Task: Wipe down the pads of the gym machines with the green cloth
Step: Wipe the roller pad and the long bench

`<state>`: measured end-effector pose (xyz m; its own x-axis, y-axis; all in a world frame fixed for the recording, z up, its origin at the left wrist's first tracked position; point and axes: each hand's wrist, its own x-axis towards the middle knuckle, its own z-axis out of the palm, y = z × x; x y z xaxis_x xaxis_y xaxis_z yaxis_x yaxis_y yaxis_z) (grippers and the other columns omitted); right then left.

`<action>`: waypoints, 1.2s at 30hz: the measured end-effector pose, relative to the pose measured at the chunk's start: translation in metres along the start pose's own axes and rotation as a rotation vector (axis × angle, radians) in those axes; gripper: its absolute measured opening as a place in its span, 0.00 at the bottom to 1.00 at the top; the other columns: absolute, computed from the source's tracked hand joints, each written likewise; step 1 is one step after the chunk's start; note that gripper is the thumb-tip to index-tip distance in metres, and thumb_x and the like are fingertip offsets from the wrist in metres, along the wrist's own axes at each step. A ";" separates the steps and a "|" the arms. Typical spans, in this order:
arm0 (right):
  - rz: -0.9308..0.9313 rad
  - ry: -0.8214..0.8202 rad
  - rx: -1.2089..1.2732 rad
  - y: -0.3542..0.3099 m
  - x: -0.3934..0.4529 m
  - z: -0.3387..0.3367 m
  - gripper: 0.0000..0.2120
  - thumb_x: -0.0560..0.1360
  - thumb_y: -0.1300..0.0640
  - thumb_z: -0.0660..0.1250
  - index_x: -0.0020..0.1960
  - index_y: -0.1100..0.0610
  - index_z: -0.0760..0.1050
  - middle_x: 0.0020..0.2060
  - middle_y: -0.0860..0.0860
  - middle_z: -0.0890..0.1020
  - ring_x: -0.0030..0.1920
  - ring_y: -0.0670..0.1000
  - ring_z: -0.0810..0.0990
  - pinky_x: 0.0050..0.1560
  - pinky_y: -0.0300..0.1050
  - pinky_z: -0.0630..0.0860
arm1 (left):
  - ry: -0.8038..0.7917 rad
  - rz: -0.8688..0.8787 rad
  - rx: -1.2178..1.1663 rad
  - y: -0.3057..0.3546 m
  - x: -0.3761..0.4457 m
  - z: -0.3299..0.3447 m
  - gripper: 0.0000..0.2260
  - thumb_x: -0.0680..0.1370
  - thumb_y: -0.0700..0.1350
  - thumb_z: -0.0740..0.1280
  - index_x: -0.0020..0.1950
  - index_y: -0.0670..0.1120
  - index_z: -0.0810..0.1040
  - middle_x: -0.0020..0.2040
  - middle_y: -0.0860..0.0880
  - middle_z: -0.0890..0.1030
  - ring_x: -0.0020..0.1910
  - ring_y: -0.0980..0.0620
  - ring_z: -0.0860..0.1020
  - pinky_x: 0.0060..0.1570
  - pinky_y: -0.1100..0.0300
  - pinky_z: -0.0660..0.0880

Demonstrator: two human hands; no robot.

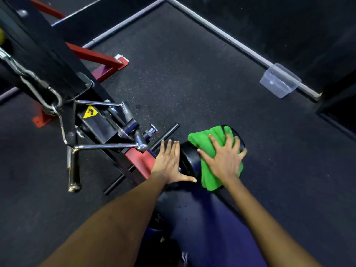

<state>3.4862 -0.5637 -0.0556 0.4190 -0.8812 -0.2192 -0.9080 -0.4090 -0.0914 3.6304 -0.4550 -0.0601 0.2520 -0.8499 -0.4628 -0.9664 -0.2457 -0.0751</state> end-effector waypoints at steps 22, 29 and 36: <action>0.130 0.093 0.144 0.011 0.026 0.003 0.28 0.72 0.36 0.64 0.70 0.43 0.70 0.72 0.57 0.63 0.64 0.63 0.64 0.60 0.59 0.62 | 0.010 -0.027 -0.059 0.000 0.001 0.004 0.65 0.54 0.82 0.49 0.76 0.35 0.48 0.76 0.42 0.60 0.71 0.47 0.66 0.74 0.49 0.46; -0.097 0.054 0.126 -0.035 -0.030 0.009 0.26 0.72 0.36 0.63 0.68 0.42 0.71 0.69 0.58 0.69 0.63 0.64 0.68 0.58 0.61 0.66 | 0.052 -0.007 -0.091 0.001 -0.003 0.001 0.53 0.61 0.79 0.60 0.70 0.38 0.61 0.66 0.43 0.71 0.61 0.45 0.75 0.67 0.55 0.61; 0.142 0.019 0.076 0.018 0.039 -0.014 0.26 0.75 0.36 0.61 0.71 0.43 0.67 0.71 0.57 0.61 0.64 0.61 0.63 0.60 0.57 0.64 | 0.051 -0.071 -0.133 0.003 -0.006 -0.004 0.62 0.57 0.80 0.62 0.76 0.38 0.51 0.73 0.44 0.65 0.62 0.46 0.76 0.61 0.55 0.67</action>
<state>3.4861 -0.6084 -0.0522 0.2857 -0.9335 -0.2168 -0.9558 -0.2614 -0.1344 3.6264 -0.4523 -0.0543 0.3246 -0.8502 -0.4144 -0.9319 -0.3626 0.0138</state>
